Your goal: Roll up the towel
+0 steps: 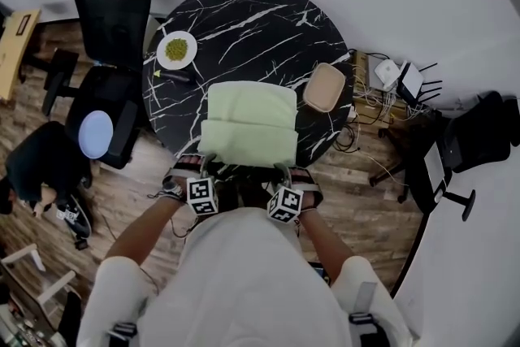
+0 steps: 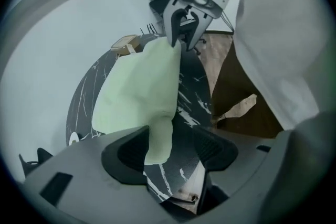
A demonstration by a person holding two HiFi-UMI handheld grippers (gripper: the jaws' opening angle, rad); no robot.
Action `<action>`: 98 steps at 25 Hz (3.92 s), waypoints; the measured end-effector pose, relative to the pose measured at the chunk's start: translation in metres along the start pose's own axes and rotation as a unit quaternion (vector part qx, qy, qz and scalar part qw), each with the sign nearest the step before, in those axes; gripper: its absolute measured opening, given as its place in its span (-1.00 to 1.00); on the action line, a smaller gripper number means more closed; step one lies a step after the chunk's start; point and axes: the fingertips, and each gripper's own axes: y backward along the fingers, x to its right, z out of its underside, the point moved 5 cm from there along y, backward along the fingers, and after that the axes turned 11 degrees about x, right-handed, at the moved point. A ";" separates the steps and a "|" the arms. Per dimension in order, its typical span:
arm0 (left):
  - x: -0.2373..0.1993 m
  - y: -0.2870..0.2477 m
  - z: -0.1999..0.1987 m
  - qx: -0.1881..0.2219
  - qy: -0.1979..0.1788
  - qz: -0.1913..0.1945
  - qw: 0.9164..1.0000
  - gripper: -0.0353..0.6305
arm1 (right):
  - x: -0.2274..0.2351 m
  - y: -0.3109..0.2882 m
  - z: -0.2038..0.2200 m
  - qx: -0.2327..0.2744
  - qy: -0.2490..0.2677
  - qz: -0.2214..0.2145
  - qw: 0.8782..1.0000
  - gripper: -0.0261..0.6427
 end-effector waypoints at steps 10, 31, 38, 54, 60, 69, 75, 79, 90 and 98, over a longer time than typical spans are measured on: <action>-0.019 -0.014 0.033 -0.060 -0.001 -0.024 0.998 -0.57 | 0.019 -0.018 0.027 -0.045 0.024 0.001 0.999 -0.79; 0.087 0.050 0.027 -0.024 0.050 0.252 0.966 -0.79 | -0.052 0.058 0.009 -0.089 -0.146 -0.314 0.934 -0.85; 0.010 0.074 0.019 0.003 0.132 0.218 0.967 -0.79 | 0.028 0.080 -0.016 -0.017 -0.209 -0.231 0.950 -0.85; -0.097 0.012 0.028 -0.028 0.171 -0.015 0.985 -0.57 | 0.122 0.000 -0.013 0.003 -0.137 0.062 0.989 -0.76; -0.103 0.012 0.030 -0.015 0.220 -0.063 0.973 -0.06 | 0.129 0.002 -0.008 0.017 -0.164 0.098 0.982 -0.39; -0.119 0.059 0.008 0.121 0.383 -0.149 0.904 -0.05 | 0.150 0.042 -0.045 0.145 -0.221 0.164 0.950 -0.35; -0.126 0.138 -0.040 0.350 0.498 -0.157 0.778 -0.88 | 0.163 0.107 -0.118 0.306 -0.237 0.157 0.909 -0.91; -0.142 0.191 -0.069 0.419 0.448 -0.190 0.767 -0.88 | 0.191 0.151 -0.164 0.399 -0.220 0.163 0.875 -0.94; -0.171 0.337 -0.133 0.553 0.321 -0.290 0.712 -0.88 | 0.209 0.273 -0.222 0.539 -0.194 0.196 0.796 -0.94; -0.142 0.333 -0.139 0.553 0.315 -0.291 0.714 -0.88 | 0.193 0.285 -0.206 0.521 -0.193 0.218 0.802 -0.94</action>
